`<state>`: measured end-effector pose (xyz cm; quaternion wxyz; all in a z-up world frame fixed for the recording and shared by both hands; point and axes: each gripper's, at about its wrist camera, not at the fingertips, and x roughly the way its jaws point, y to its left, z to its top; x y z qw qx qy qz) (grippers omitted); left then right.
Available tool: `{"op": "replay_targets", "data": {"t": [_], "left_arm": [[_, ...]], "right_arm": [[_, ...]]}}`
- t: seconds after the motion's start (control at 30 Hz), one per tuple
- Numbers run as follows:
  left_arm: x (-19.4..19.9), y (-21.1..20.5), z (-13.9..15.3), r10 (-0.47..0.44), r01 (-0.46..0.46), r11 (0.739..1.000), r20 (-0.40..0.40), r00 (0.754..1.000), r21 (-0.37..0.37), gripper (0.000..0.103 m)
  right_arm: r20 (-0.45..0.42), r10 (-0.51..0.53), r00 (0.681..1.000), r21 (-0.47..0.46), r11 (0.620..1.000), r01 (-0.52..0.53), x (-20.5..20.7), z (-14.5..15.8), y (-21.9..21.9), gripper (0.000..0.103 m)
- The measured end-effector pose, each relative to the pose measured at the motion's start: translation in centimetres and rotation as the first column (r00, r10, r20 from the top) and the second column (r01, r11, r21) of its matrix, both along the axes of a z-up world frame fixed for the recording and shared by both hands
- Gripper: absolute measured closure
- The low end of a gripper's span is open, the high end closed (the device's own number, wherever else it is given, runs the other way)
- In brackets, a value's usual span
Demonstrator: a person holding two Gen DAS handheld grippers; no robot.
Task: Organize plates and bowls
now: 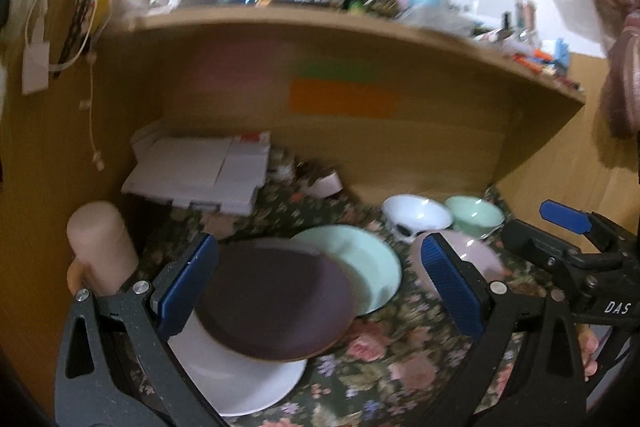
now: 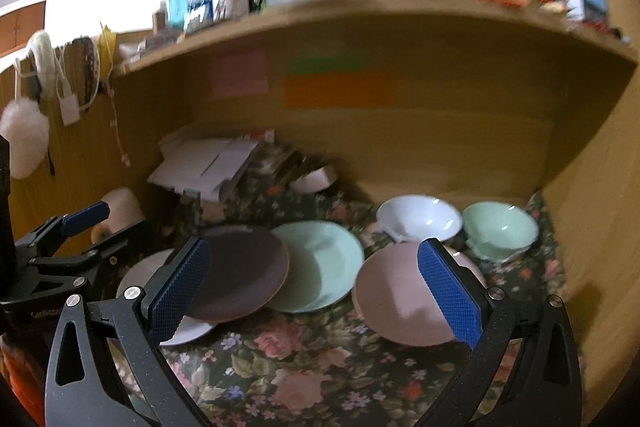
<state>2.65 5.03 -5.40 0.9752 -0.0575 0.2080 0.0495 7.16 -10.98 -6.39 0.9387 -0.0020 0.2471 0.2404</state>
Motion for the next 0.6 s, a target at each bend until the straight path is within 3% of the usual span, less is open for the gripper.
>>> {"op": "replay_targets", "data": {"t": [0.43,0.6], "left_arm": [[2.7,7.1,-6.2,0.087,-0.099,0.994,-0.206,0.975,-0.048,0.001],[4.3,9.2,-8.6,0.096,-0.122,0.99,-0.297,0.95,-0.07,0.014]], "right_arm": [[-0.212,0.102,0.972,-0.047,0.992,-0.115,5.2,-5.8,5.5,0.002],[-0.276,0.121,0.954,-0.074,0.986,-0.146,7.1,-7.6,7.0,0.01]]}}
